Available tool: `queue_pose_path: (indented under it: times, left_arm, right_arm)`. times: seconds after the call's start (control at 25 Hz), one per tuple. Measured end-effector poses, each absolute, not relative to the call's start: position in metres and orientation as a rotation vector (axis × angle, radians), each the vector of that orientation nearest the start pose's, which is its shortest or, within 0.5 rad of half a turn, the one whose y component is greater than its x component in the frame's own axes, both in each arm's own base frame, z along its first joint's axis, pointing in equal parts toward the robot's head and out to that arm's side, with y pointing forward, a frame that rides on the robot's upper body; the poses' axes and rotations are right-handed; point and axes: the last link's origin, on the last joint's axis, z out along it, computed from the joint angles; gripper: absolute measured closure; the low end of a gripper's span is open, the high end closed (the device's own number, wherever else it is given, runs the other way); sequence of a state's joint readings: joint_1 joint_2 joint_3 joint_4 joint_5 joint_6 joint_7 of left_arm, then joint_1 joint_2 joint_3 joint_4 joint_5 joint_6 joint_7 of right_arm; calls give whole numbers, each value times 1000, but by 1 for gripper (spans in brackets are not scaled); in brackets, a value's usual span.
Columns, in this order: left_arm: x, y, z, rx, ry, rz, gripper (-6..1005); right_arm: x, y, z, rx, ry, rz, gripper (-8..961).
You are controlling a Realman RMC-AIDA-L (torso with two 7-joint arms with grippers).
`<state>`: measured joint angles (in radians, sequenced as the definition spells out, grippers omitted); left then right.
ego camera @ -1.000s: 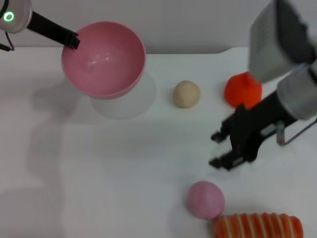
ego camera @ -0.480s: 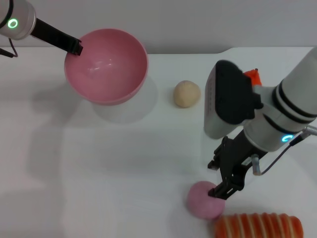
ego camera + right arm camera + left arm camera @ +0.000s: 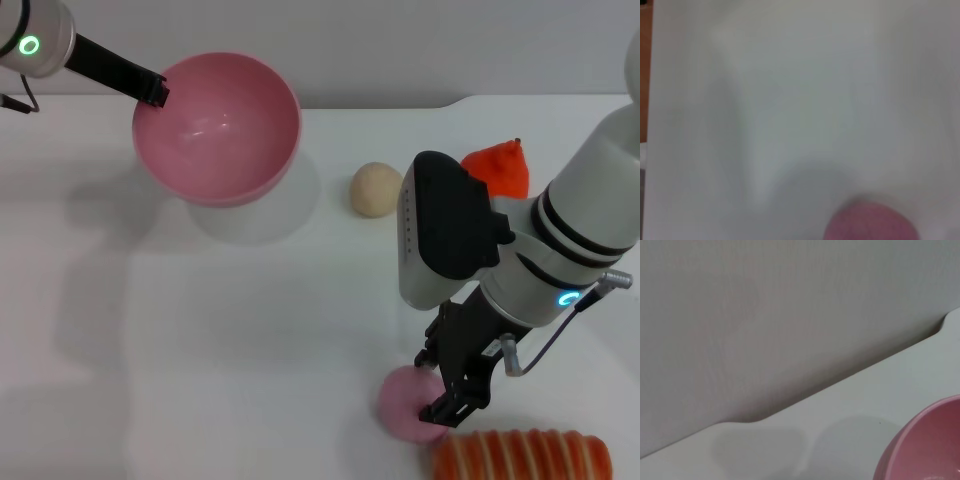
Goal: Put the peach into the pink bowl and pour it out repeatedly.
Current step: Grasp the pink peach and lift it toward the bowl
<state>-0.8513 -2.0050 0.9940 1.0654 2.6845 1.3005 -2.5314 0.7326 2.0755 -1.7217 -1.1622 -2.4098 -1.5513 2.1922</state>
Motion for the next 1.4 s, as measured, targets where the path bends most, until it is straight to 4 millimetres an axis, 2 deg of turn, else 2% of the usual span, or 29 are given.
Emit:
queue_pose_path:
  times: [0.28,0.48,0.84,0.96,1.16,1.32,1.36,1.4]
  left_arm:
    - [-176,450,63,-2286,-991,155,963]
    - [-175,450,62,-2286,-991,154,963]
    - [-175,450,62,-2289,-987,155,963]
    - [-175,450,62,-2289,-987,155,963]
    - [-175,450,62,-2290,-986,155,963]
    - [-178,449,63,-2288,-986,163,963]
    - [-180,448,62,-2291,-988,168,963]
    - [-180,448,62,-2291,-988,168,963]
  right_arm:
    - [154,320,-76,-3093,176,-798,407]
    - [155,319,-76,-3094,179,-803,645]
    - [156,320,-73,-3097,162,-817,879]
    - [149,321,-67,-3093,150,-782,907]
    - [126,331,-33,-3036,133,-593,916]
    - [99,336,6,-2925,47,-410,905]
    - [80,337,28,-2845,-33,-324,902]
    - [80,337,28,-2845,-33,-324,899]
